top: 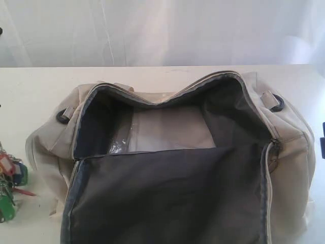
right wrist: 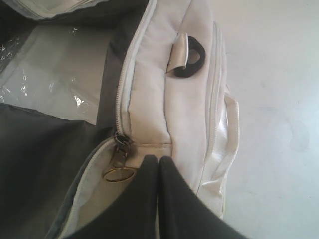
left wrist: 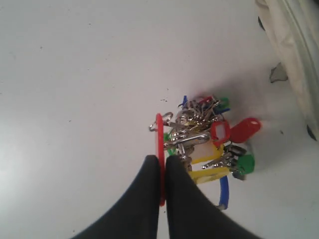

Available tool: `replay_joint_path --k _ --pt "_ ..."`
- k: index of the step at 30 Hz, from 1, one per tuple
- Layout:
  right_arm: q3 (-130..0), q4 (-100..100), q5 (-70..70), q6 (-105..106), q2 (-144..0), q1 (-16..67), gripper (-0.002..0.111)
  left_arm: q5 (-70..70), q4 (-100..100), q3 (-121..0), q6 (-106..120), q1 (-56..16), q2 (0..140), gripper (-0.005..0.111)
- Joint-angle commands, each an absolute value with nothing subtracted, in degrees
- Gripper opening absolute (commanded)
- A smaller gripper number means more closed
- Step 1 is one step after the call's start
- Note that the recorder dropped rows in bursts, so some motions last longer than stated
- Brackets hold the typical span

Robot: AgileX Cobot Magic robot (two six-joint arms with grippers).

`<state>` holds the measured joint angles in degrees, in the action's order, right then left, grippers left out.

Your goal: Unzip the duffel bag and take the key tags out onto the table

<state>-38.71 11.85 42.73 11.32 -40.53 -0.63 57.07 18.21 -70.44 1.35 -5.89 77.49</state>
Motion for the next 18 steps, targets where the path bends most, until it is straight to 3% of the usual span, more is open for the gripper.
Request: replay_joint_path --k 1,7,18 --pt "-38.7 12.2 42.2 11.8 -40.3 -0.5 0.0 48.9 16.5 -65.7 0.0 -5.0 76.8 0.0" --pt "-38.7 12.4 42.2 11.8 -40.3 -0.5 0.0 38.6 13.8 -64.0 -1.7 -4.7 78.8 0.0" --pt "-38.7 12.7 42.0 11.8 -40.3 -0.5 0.0 37.5 6.7 -64.0 -1.7 -4.7 90.7 0.0"
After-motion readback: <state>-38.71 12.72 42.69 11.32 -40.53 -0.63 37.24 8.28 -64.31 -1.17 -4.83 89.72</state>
